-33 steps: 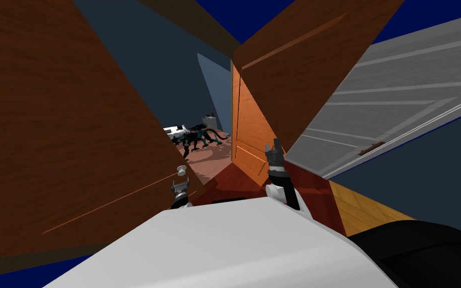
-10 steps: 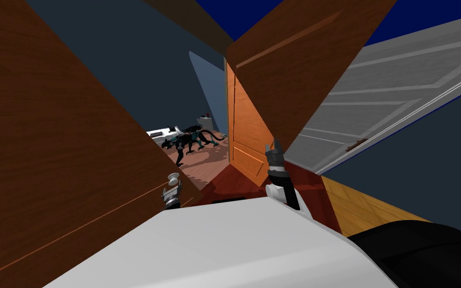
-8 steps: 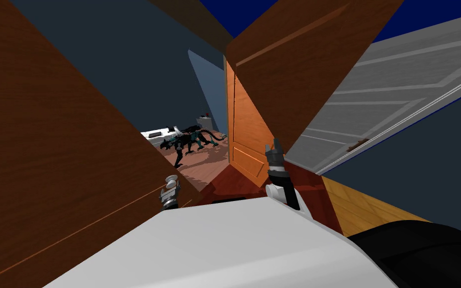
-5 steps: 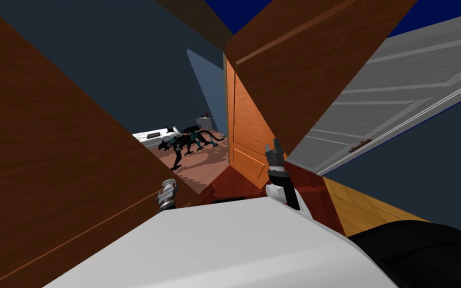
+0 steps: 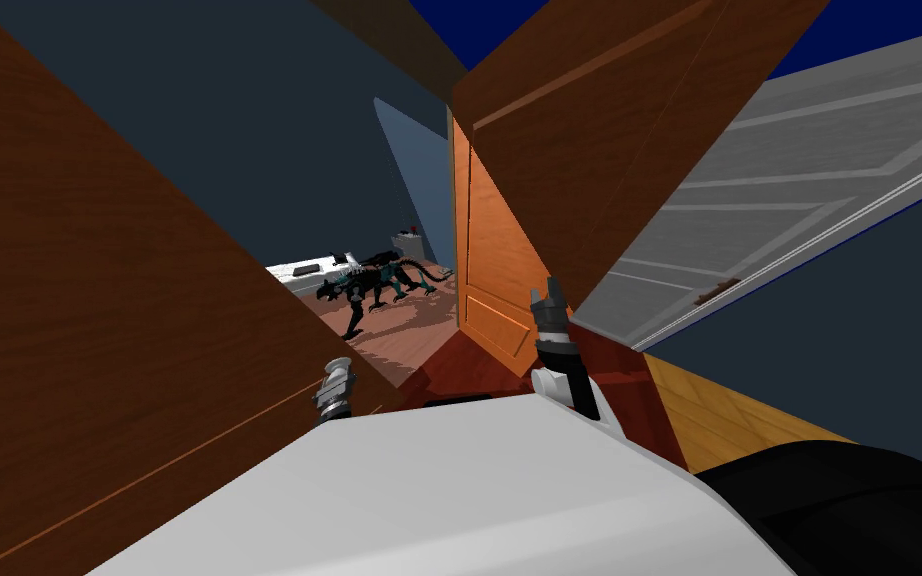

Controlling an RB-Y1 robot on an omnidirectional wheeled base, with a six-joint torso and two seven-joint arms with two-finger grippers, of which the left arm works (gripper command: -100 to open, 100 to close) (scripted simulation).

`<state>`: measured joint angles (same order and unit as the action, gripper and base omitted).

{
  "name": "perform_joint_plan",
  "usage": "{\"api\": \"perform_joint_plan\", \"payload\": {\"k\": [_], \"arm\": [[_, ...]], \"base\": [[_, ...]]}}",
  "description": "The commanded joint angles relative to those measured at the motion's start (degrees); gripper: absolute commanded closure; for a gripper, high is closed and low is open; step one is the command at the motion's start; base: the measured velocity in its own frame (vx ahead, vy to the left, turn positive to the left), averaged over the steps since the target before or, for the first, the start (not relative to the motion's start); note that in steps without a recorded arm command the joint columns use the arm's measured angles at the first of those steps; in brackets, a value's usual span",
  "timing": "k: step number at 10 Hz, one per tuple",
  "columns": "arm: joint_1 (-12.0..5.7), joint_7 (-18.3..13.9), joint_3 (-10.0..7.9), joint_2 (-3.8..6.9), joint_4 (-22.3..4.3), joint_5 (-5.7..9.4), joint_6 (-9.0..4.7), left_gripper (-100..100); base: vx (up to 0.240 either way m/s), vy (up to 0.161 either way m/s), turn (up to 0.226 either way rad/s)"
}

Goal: Pull the door open

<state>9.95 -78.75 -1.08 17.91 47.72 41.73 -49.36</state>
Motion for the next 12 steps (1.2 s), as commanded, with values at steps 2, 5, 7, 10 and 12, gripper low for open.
{"api": "perform_joint_plan", "payload": {"k": [2, 5, 7, 10, 12], "arm": [[0.38, -0.89, 1.21, 0.35, 0.62, -0.56, 0.0, 100], [0.99, -2.33, 3.17, 0.93, 1.62, -1.48, -0.03, 100], [1.53, -3.61, 4.93, 1.44, 2.52, -2.29, -0.04, 100], [2.2, -5.2, 7.1, 2.08, 3.63, -3.31, -0.07, 100], [2.52, -5.71, 8.26, 2.42, 3.66, -3.97, -0.31, 100]], "base": [[-0.061, -0.008, -0.033], [-0.226, 0.001, -0.068], [-0.261, -0.017, -0.08], [-0.255, 0.001, -0.07], [-0.142, -0.003, -0.041]]}}
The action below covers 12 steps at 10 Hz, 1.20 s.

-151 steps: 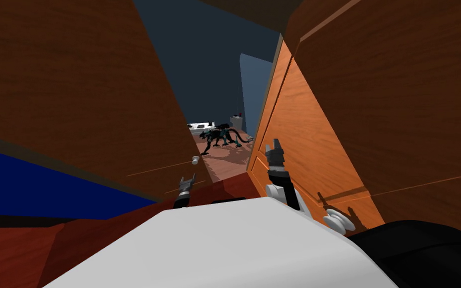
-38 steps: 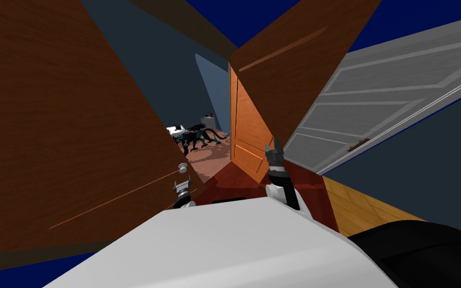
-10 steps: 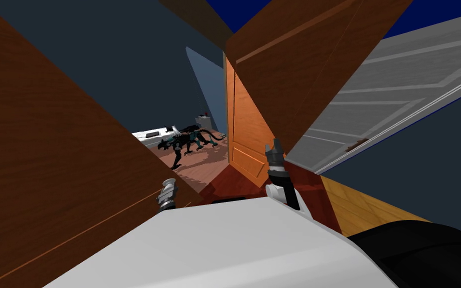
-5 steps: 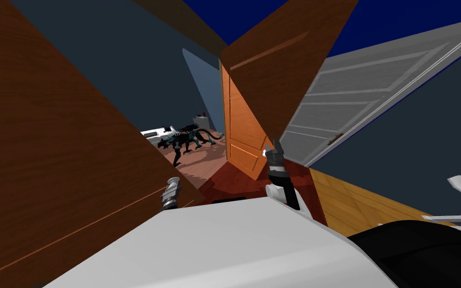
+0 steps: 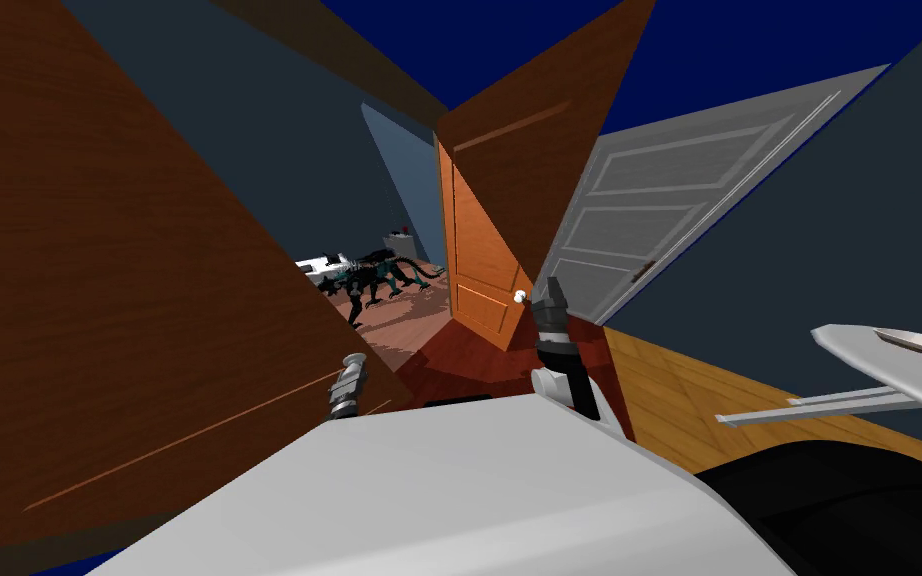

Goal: Pull the door open

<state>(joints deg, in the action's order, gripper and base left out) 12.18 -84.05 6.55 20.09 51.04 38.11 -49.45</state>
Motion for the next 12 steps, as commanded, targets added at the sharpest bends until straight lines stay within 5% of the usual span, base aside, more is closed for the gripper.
{"api": "perform_joint_plan", "payload": {"k": [1, 7, 8, 12], "arm": [[0.52, -0.79, 1.23, 0.52, 0.64, -0.7, -0.4, 100], [2.36, -3.72, 5.93, 2.68, 2.88, -3.34, -1.76, 100], [2.08, -3.47, 5.56, 2.49, 2.48, -3.17, -1.72, 100], [3.98, -6.64, 8.2, 4.78, 2.38, -4.8, -4.39, 100]], "base": [[-0.27, 0.003, -0.093], [-0.235, 0.022, -0.062], [-0.12, 0.002, -0.021], [-0.198, 0.017, -0.109]]}}
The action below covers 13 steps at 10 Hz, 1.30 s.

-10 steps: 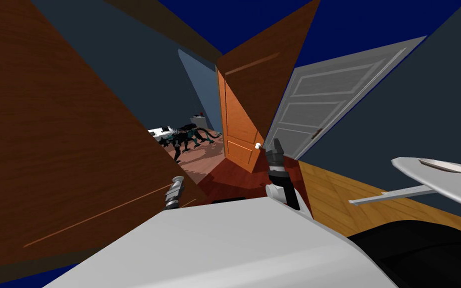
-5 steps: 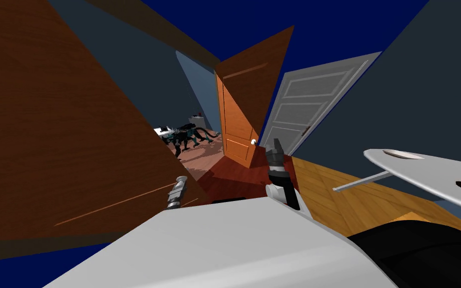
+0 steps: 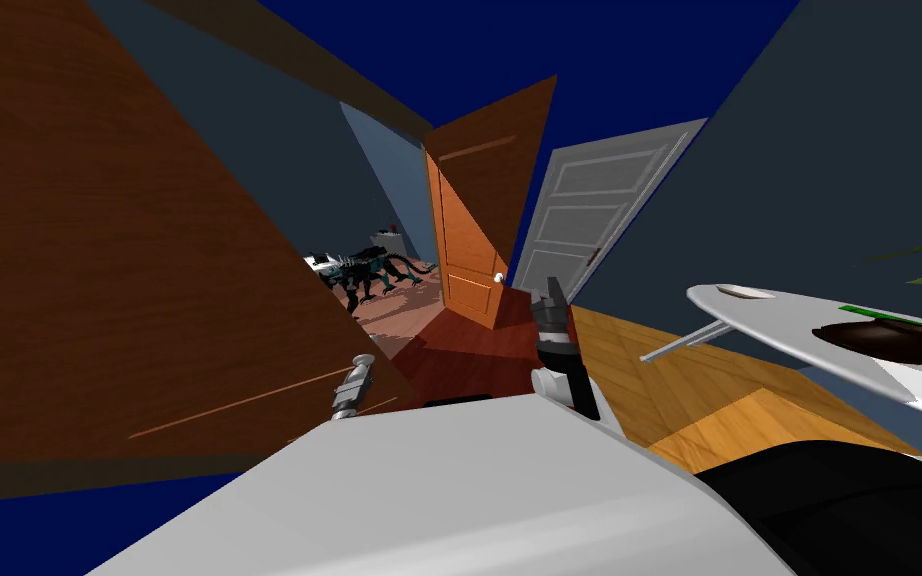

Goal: Pull the door open

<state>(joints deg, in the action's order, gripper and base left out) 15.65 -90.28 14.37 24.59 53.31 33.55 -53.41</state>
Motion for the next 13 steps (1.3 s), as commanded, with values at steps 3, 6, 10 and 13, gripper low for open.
{"api": "perform_joint_plan", "payload": {"k": [3, 6, 10, 13], "arm": [[1.87, -2.85, 2.25, 2.14, 0.01, -1.43, -2.57, 100], [2.7, -3.92, 3.17, 3.11, -0.11, -1.97, -3.61, 100], [3.66, -6.05, 4.91, 4.6, -1.26, -3.03, -6.6, 100], [4.38, -7.62, 6.21, 5.71, -2.12, -3.81, -8.83, 100]], "base": [[-0.229, 0.017, -0.119], [-0.161, 0.011, -0.074], [-0.21, 0.051, -0.135], [-0.205, 0.028, -0.118]]}}
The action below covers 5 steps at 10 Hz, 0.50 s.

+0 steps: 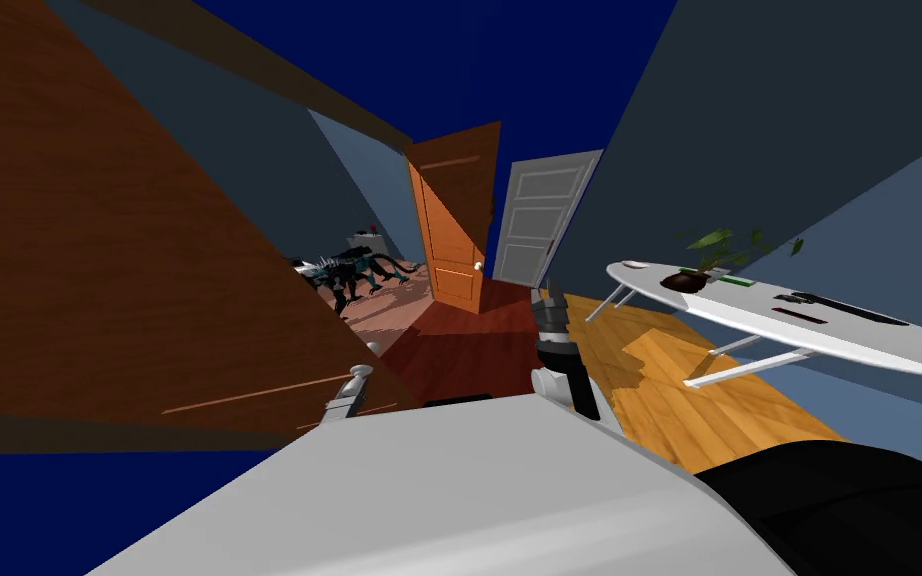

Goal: Pull the door open

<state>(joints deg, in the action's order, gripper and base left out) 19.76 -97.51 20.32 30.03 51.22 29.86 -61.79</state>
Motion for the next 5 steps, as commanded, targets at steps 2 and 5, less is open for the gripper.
{"api": "perform_joint_plan", "payload": {"k": [2, 5], "arm": [[-0.03, -0.59, 0.51, 0.24, -0.69, -0.3, -0.83, 100], [-0.05, -1.91, 1.44, 0.92, -1.97, -1.01, -2.42, 100]], "base": [[-0.153, 0.039, -0.075], [-0.187, 0.033, -0.139]]}}
